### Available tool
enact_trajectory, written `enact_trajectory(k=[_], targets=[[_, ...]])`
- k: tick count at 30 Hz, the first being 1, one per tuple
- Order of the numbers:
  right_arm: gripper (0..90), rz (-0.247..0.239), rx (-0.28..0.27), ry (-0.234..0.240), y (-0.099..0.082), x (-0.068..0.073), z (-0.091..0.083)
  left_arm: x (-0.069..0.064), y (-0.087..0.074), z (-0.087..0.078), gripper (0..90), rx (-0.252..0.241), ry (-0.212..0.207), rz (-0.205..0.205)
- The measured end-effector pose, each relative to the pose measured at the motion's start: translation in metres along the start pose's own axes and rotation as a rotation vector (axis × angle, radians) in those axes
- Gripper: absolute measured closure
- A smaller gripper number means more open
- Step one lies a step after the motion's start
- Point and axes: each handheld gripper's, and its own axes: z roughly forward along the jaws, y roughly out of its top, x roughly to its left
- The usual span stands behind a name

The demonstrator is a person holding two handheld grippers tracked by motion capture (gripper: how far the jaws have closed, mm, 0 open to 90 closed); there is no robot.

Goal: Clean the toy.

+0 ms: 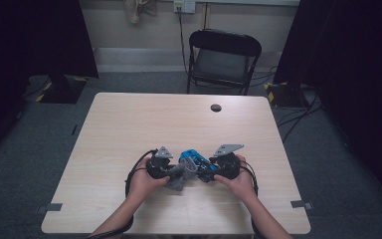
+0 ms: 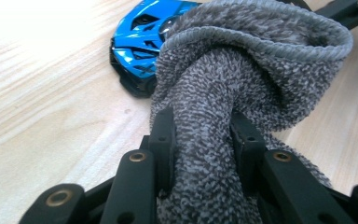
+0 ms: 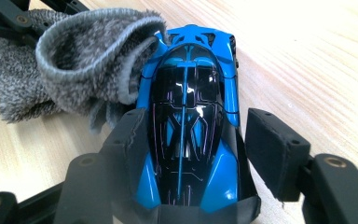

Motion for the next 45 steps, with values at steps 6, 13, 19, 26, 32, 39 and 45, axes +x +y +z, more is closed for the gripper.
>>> enact_trajectory(k=[6,13,19,26,32,39,45], targets=[[39.9,0.001,-0.002,0.002,0.000,0.000,0.000,0.005,0.000,-0.002,67.1,0.003,0.023,-0.006],[39.9,0.001,0.001,0.001,0.000,0.000,0.000,0.014,0.000,-0.005,67.0,-0.001,0.041,-0.034],[39.9,0.001,0.001,0.003,0.000,0.000,0.000,0.024,-0.002,-0.008,67.0,-0.012,0.073,-0.055],[39.9,0.001,0.002,0.003,0.000,0.000,0.000,0.032,-0.002,-0.010,66.7,-0.018,0.107,-0.069],[39.3,0.014,-0.002,0.005,-0.001,-0.001,0.000,0.036,0.000,-0.012,66.5,-0.018,0.140,-0.083],[39.0,0.023,-0.003,0.004,-0.002,-0.001,0.000,0.012,-0.001,-0.024,67.0,-0.048,0.042,-0.023],[38.9,0.026,-0.001,0.005,-0.001,-0.001,0.001,-0.035,-0.003,-0.017,66.8,-0.035,-0.111,0.065]])
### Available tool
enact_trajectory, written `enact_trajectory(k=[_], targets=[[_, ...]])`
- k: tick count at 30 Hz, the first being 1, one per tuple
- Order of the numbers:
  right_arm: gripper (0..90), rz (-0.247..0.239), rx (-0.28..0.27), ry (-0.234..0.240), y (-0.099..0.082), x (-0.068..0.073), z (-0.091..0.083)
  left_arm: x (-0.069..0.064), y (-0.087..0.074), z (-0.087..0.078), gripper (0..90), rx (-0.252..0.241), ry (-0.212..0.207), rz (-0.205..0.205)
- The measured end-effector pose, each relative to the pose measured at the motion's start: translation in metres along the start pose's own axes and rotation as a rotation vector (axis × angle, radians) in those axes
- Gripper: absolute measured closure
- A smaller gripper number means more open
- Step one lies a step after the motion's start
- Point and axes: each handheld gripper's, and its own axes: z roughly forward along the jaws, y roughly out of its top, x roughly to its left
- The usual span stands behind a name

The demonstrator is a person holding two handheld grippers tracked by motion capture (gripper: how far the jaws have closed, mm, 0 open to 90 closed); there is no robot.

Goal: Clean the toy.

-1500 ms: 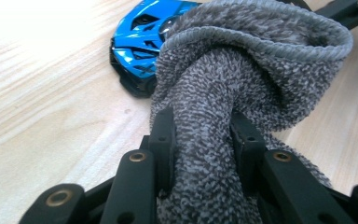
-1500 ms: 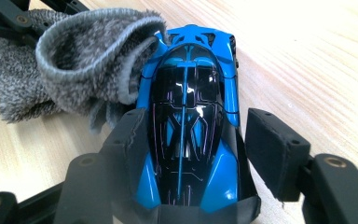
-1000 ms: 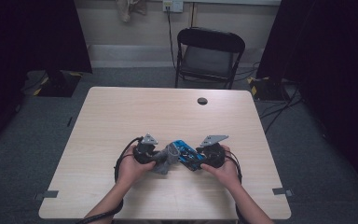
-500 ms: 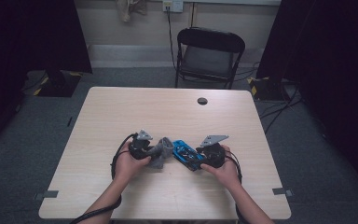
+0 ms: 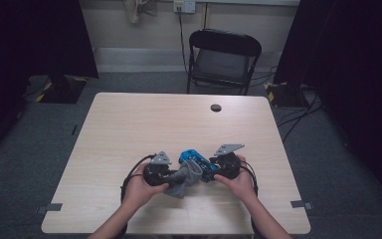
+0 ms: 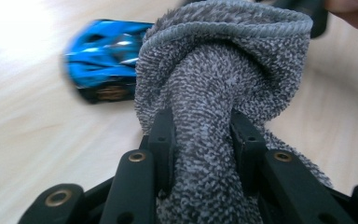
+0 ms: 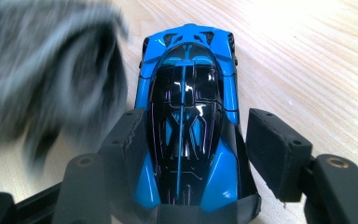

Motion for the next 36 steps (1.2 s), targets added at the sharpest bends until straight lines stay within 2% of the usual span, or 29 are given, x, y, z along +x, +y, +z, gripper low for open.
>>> enact_trajectory(k=[3,5,6,8,9,11,12,13,14,15,16,17,19,21,22,23,24,25,26,27,30,32,34,36], targets=[[38.9,0.001,-0.001,-0.001,0.000,0.000,0.000,-0.008,0.001,0.015,66.7,0.016,-0.028,0.005],[38.9,0.001,-0.001,0.000,0.000,0.000,0.000,-0.008,0.001,0.019,66.7,0.026,-0.013,0.015],[38.9,0.001,0.001,0.000,0.000,0.000,0.000,-0.004,0.000,0.025,66.7,0.030,0.002,0.004],[38.9,-0.007,0.004,-0.005,0.000,0.001,-0.001,0.002,-0.002,0.027,66.7,0.022,0.023,-0.014],[38.9,-0.006,0.005,-0.007,0.000,0.001,-0.001,0.005,-0.002,0.026,66.7,0.015,0.022,-0.031],[38.8,-0.009,0.004,-0.007,0.000,0.001,-0.001,0.009,-0.002,0.024,66.7,0.015,0.034,-0.039],[38.9,-0.006,0.000,-0.006,-0.001,0.001,-0.001,0.013,-0.003,0.021,66.6,0.016,0.066,-0.032],[38.9,-0.006,0.000,-0.006,-0.001,0.001,-0.001,0.016,-0.003,0.019,66.6,0.016,0.068,-0.044],[38.8,-0.007,-0.002,-0.006,-0.001,0.001,-0.001,0.024,-0.006,0.012,66.6,0.014,0.112,-0.059],[38.8,-0.007,-0.002,-0.006,-0.001,0.001,-0.001,0.024,-0.006,0.012,66.5,0.014,0.112,-0.059],[38.8,-0.006,-0.004,-0.009,-0.001,0.001,-0.001,0.033,-0.009,0.005,66.4,0.009,0.133,-0.080],[38.8,-0.006,-0.004,-0.009,-0.001,0.001,-0.001,0.033,-0.009,0.005,66.1,0.009,0.133,-0.080],[38.7,0.011,-0.011,-0.013,-0.003,0.002,-0.001,0.042,-0.014,-0.001,66.1,-0.005,0.127,-0.123],[38.7,0.017,-0.016,-0.013,-0.003,0.002,-0.001,0.042,-0.015,-0.003,66.1,-0.004,0.123,-0.123],[38.7,0.020,-0.015,-0.015,-0.003,0.002,-0.001,0.038,-0.016,-0.005,66.1,0.000,0.112,-0.099],[38.7,0.018,-0.011,-0.017,-0.003,0.002,-0.001,0.038,-0.016,-0.005,66.0,0.000,0.112,-0.099],[38.7,0.019,-0.009,-0.019,-0.002,0.002,-0.002,0.031,-0.015,-0.005,66.0,-0.010,0.084,-0.089],[38.7,0.019,-0.009,-0.019,-0.002,0.002,-0.002,0.031,-0.015,-0.005,66.0,-0.010,0.084,-0.089],[38.7,0.026,-0.020,-0.020,-0.004,0.002,-0.001,0.024,-0.014,-0.005,65.8,-0.011,0.064,-0.072],[38.7,0.026,-0.023,-0.022,-0.004,0.003,-0.001,0.024,-0.014,-0.005,65.6,-0.011,0.064,-0.072],[36.7,0.017,-0.017,-0.043,-0.003,0.005,-0.002,0.014,-0.013,-0.002,64.0,-0.013,0.029,-0.045],[36.7,0.014,-0.003,-0.052,-0.002,0.006,-0.003,0.011,-0.013,-0.001,62.6,-0.009,0.038,-0.022],[31.2,-0.004,0.008,-0.074,0.000,0.007,-0.004,0.009,-0.014,0.000,60.8,0.002,0.036,-0.007],[26.7,0.015,0.014,-0.069,0.002,0.006,-0.005,0.006,-0.016,0.000,59.1,0.015,0.036,0.018]])
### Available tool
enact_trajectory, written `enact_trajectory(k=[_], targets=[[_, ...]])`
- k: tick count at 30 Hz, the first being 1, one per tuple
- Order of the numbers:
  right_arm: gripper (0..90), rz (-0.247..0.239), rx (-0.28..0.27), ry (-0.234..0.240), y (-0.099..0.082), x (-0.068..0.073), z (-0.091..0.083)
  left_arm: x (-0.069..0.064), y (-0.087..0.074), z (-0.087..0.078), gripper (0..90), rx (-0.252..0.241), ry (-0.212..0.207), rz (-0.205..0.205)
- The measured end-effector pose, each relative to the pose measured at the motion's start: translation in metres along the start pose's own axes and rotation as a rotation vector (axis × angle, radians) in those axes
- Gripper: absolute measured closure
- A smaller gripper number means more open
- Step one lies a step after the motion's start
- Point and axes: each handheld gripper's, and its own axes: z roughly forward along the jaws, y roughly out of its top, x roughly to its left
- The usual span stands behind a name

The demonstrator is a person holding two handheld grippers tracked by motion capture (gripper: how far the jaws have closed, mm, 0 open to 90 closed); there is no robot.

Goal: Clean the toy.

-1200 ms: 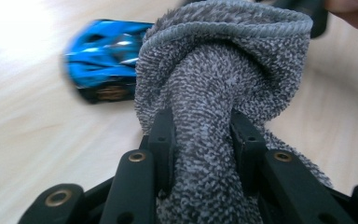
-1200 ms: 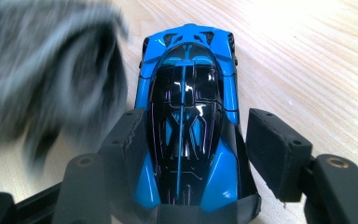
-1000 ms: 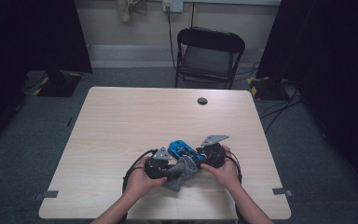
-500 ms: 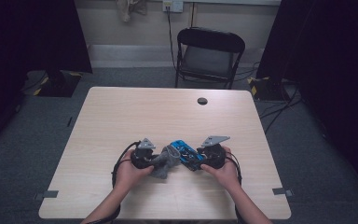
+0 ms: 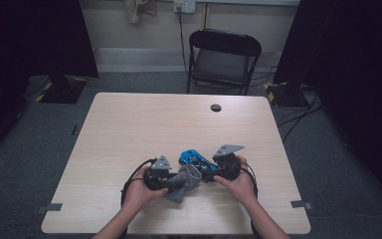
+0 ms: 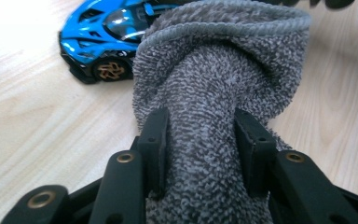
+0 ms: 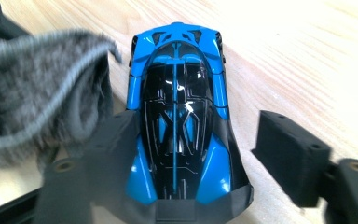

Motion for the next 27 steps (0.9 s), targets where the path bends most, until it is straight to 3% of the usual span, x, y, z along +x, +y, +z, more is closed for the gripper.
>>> enact_trajectory(k=[6,13,14,16,22,27], targets=[[25.9,-0.013,-0.018,0.016,0.010,0.000,-0.008,0.000,-0.003,-0.001,33.8,-0.005,0.025,0.027],[24.9,-0.059,-0.061,0.050,0.029,0.007,-0.020,0.000,-0.002,-0.016,28.2,-0.034,0.030,0.036],[25.8,-0.064,-0.079,0.090,0.035,0.011,-0.023,0.000,-0.004,-0.025,28.0,-0.032,0.039,0.051],[25.7,-0.080,-0.089,0.109,0.040,0.018,-0.023,0.001,-0.005,-0.029,28.0,-0.041,0.046,0.050],[27.7,-0.128,-0.088,0.200,0.049,0.045,-0.014,0.016,-0.024,-0.057,28.0,-0.080,0.115,-0.031],[29.0,-0.192,-0.060,0.277,0.050,0.072,0.001,0.022,-0.034,-0.066,27.7,-0.091,0.125,-0.066]])
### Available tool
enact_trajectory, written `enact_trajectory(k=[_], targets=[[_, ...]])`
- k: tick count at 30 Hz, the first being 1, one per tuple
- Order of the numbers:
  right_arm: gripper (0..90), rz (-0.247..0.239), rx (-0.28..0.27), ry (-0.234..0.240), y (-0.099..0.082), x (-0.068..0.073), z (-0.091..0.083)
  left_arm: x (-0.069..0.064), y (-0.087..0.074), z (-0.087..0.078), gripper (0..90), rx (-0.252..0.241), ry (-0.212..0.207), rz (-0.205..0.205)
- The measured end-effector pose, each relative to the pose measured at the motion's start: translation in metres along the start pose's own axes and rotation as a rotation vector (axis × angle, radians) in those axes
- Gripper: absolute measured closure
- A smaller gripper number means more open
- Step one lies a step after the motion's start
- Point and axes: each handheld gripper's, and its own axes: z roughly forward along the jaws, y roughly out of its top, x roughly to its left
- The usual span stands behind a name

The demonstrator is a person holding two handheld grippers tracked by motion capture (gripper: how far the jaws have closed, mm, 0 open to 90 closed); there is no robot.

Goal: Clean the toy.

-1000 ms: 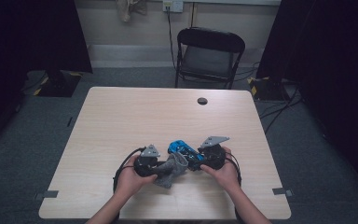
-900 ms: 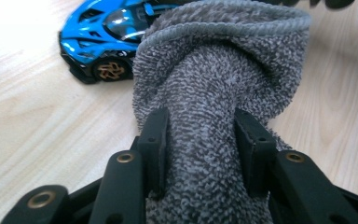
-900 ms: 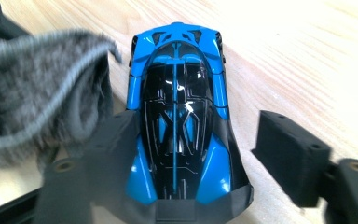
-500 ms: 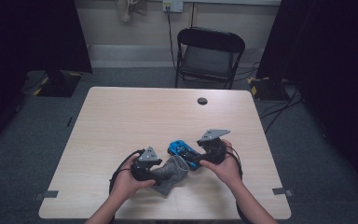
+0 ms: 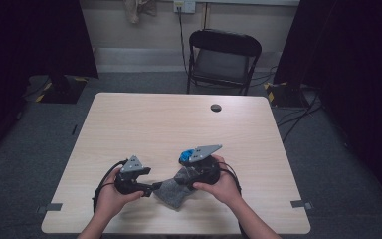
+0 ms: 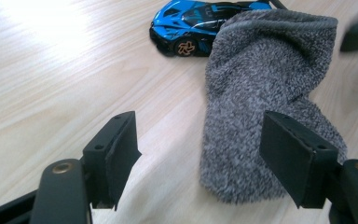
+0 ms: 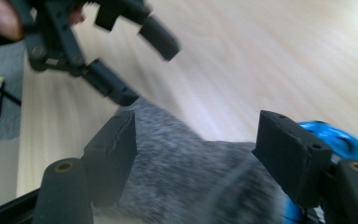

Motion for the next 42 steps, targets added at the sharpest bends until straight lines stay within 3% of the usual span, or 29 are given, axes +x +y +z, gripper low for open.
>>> enact_trajectory(k=[2,5,10,13,19,23,26,32,38,42], targets=[[29.6,0.001,0.020,0.030,-0.002,0.004,0.010,0.002,-0.002,0.000,27.7,-0.004,0.004,-0.009],[29.4,-0.022,0.064,0.025,-0.008,0.006,0.022,0.001,-0.002,0.001,27.7,-0.008,-0.005,-0.011],[33.1,-0.016,0.085,0.025,-0.020,0.003,0.031,0.001,0.001,0.002,28.3,-0.019,-0.023,-0.002],[34.3,-0.037,0.117,0.031,-0.029,0.004,0.037,0.003,0.003,0.004,28.1,-0.023,-0.021,-0.010],[40.4,-0.068,0.122,0.027,-0.035,0.004,0.039,0.006,0.004,0.009,27.9,-0.014,-0.016,-0.016],[48.5,-0.075,0.142,0.003,-0.035,0.004,0.040,0.006,0.002,0.013,27.9,-0.004,-0.018,-0.022],[59.4,-0.075,0.150,-0.013,-0.035,0.004,0.040,0.007,0.002,0.013,27.9,-0.004,-0.015,-0.021],[72.2,-0.056,0.166,-0.040,-0.033,0.005,0.039,0.010,0.005,0.008,27.9,-0.025,-0.002,-0.027],[74.0,-0.018,0.154,-0.027,-0.030,0.002,0.035,0.017,0.008,0.000,26.5,-0.047,0.020,-0.054],[74.1,-0.016,0.147,-0.015,-0.025,0.001,0.030,0.022,0.010,-0.002,25.4,-0.049,0.029,-0.069]])
